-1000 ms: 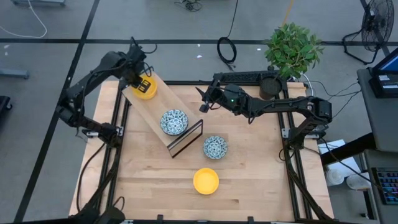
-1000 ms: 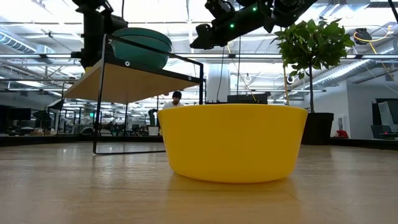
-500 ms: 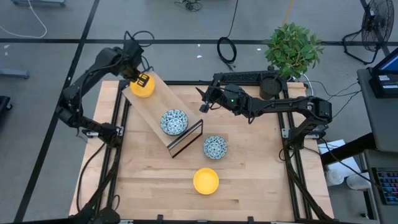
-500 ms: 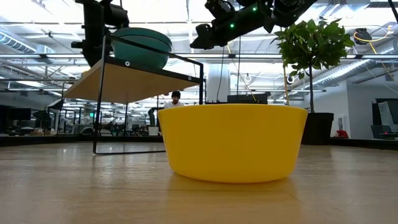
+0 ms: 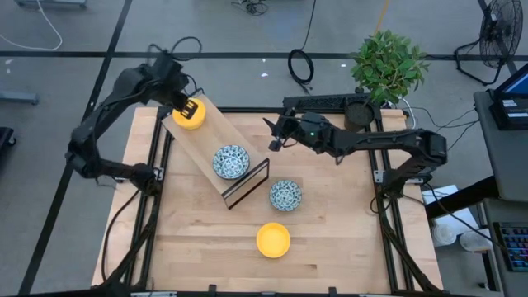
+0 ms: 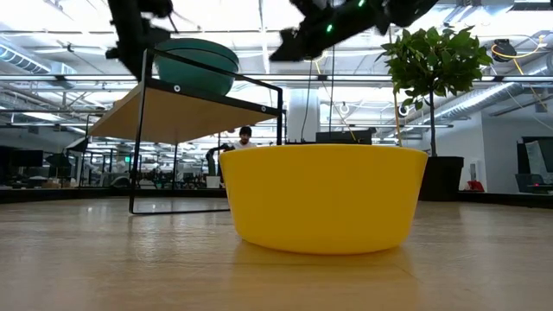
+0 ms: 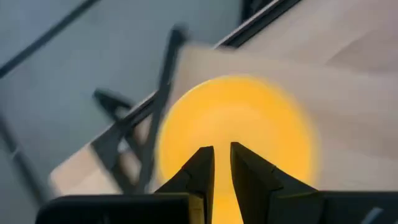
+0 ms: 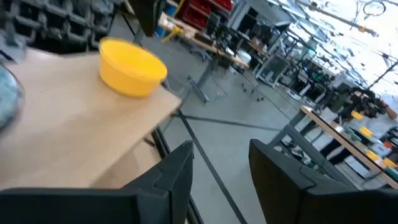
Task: Pick & Place Mini bowls
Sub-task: Stack the green patterned bowl on the green patterned bowls on the shelf
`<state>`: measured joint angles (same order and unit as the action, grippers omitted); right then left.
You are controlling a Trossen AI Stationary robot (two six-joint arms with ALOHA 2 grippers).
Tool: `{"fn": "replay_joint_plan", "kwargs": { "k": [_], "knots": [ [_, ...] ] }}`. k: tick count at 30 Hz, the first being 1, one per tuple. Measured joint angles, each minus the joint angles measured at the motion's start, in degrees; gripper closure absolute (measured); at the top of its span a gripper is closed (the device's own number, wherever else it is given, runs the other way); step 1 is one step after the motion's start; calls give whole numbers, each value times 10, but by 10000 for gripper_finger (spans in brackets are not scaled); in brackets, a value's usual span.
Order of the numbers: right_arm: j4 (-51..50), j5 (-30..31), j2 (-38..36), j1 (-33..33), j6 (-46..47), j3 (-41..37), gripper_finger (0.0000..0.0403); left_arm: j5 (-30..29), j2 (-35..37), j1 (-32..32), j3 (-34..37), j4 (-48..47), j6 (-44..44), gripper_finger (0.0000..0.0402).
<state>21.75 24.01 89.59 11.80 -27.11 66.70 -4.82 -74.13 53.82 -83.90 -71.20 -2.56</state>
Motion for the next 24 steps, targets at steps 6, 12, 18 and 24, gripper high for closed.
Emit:
{"fn": "replay_joint_plan", "kwargs": {
  "k": [6, 12, 18, 24],
  "knots": [
    [-110, -1, -79, -43, 21, 0, 259, 93, 105, -42, 0, 79, 3, 344],
    [-246, -3, -164, -121, 73, 0, 258, 192, 201, -142, 21, 151, 3, 364],
    [-307, -59, -210, -229, 178, 0, 257, 216, 273, -296, 105, 251, 55, 396],
    [-334, -44, -202, -335, 254, 1, 257, 138, 300, -491, 242, 406, 58, 398]
  ]
}}
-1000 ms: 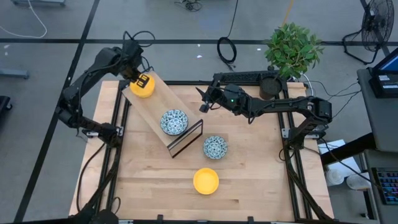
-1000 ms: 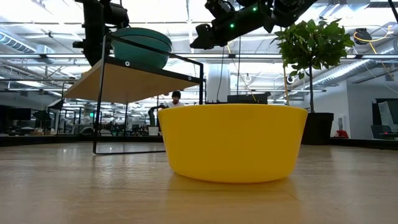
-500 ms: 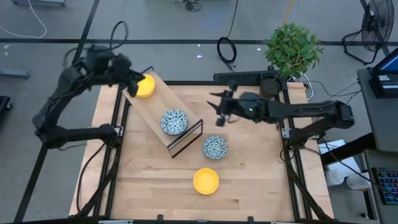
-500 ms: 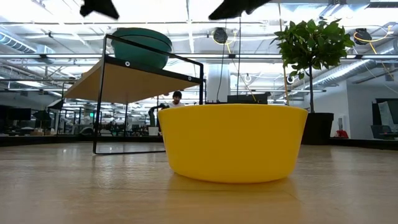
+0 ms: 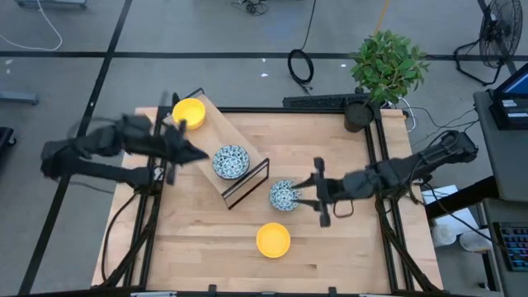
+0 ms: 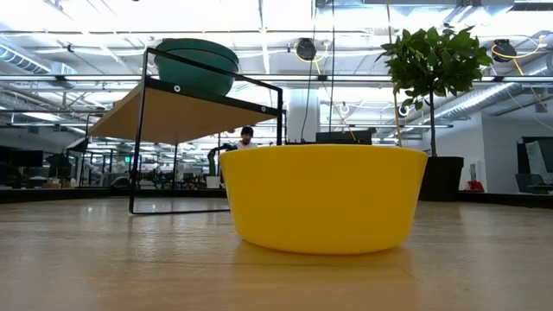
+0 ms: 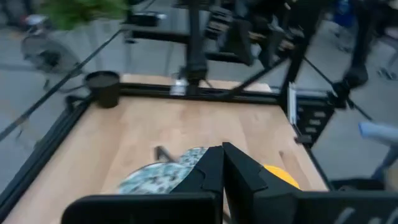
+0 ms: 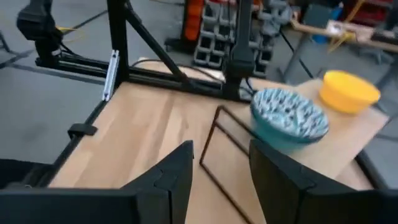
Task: Pick & Place Mini bowls
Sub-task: Stack the green patterned bowl on the green patterned bowls on the shelf
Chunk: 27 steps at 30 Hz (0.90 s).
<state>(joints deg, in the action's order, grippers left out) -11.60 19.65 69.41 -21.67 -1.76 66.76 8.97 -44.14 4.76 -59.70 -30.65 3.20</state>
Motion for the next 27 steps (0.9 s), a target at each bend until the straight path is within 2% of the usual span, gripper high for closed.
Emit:
{"fn": "replay_joint_plan", "kwargs": {
  "k": [3, 6, 8, 10, 13, 15, 18, 22, 27],
  "knots": [
    [-50, 90, 11, -26, 74, 0, 257, -93, -7, -96, 74, 81, -33, 397],
    [-132, 165, 20, -26, 181, 0, 257, -239, -18, -182, 140, 154, -74, 399],
    [-191, 176, 29, -11, 257, 0, 257, -335, -25, -227, 176, 223, -90, 397],
    [-242, 165, 43, 10, 321, 0, 257, -395, -31, -269, 205, 300, -115, 398],
    [-293, 127, 69, 39, 388, 0, 257, -430, -40, -336, 236, 405, -167, 399],
    [-313, 97, 90, 55, 418, 0, 257, -450, -48, -378, 245, 438, -203, 398],
    [-314, 67, 123, 73, 438, 0, 257, -475, -62, -430, 246, 443, -228, 397],
    [-315, 37, 167, 95, 443, 0, 257, -479, -77, -475, 246, 438, -272, 397],
    [-298, -15, 215, 127, 446, 0, 257, -477, -91, -497, 246, 438, -267, 396]
  ]
}}
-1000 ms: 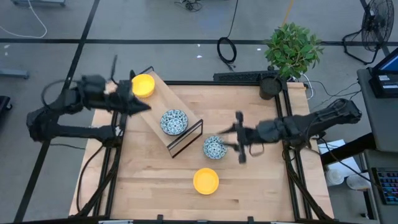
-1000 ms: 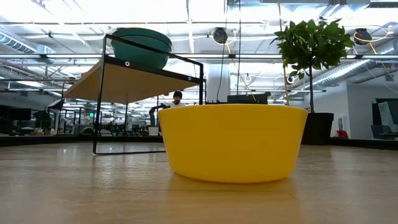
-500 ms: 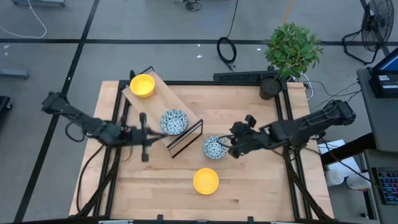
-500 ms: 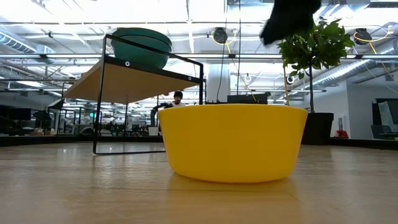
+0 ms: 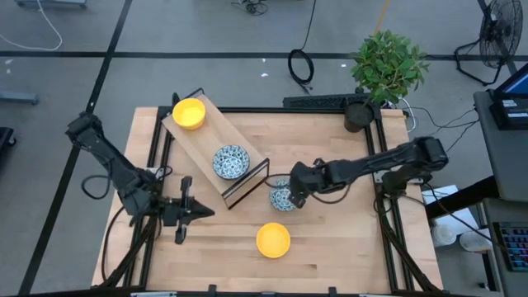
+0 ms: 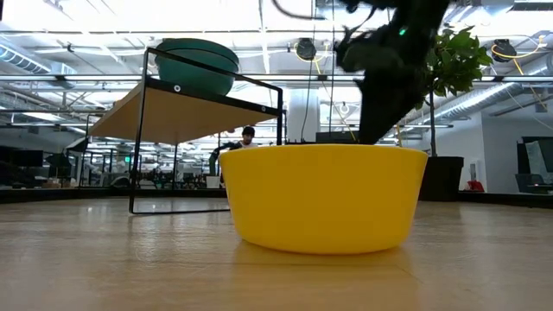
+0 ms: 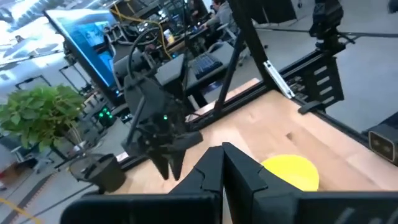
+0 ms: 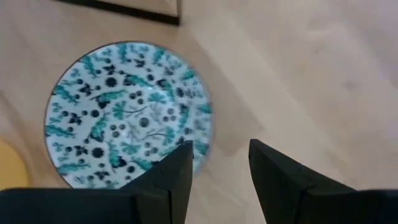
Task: Pick & Place Mini bowls
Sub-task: Stack the green patterned bowl on the green patterned bowls on the shelf
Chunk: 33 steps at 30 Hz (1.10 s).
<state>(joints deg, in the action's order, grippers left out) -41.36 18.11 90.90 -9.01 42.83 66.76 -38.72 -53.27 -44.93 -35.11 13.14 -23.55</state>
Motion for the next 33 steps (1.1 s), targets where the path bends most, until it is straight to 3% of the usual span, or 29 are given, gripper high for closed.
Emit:
{"fn": "replay_joint_plan", "kwargs": {
  "k": [3, 8, 22, 33],
  "knots": [
    [22, -43, 22, 10, -6, 0, 256, -5, -4, 0, 0, 2, 3, 396],
    [25, -57, 47, 20, -14, 0, 256, -4, -5, 0, 0, 6, 22, 389],
    [32, -62, 54, 21, -30, -3, 256, 1, -5, 3, 0, 9, 47, 275],
    [152, -63, 54, 24, -45, -85, 257, 1, -5, 3, 0, 7, 87, 262]
  ]
}}
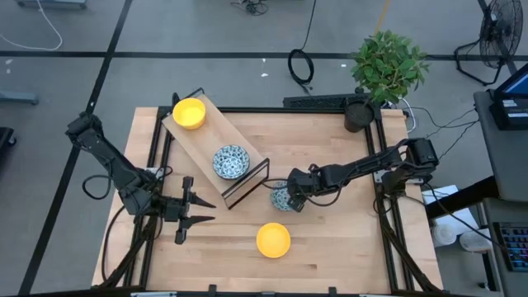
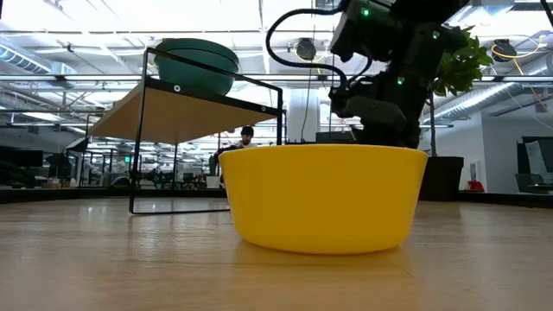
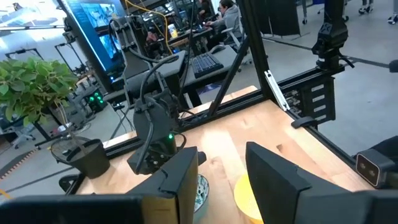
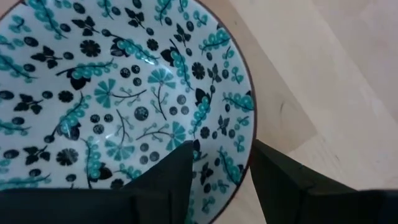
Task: Pick & Place Mini bowls
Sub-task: Stack the green patterned bowl on the green patterned bowls on the shelf
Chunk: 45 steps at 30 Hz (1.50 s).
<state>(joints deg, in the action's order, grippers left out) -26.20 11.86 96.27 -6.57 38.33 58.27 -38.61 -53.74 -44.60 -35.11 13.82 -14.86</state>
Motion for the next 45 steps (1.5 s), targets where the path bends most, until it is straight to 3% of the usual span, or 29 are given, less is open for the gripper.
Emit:
{"fn": "replay_joint_plan", "kwargs": {
  "k": [10, 34, 45],
  "knots": [
    [-5, 0, -1, 2, 0, -6, 257, 0, 0, 0, 0, 0, 0, 257],
    [-230, 2, -87, 117, 12, -6, 257, -1, 0, 0, 0, -3, -1, 256],
    [-234, -1, -87, 111, 13, -6, 257, -3, 0, 0, 0, -3, -1, 256]
  ]
}}
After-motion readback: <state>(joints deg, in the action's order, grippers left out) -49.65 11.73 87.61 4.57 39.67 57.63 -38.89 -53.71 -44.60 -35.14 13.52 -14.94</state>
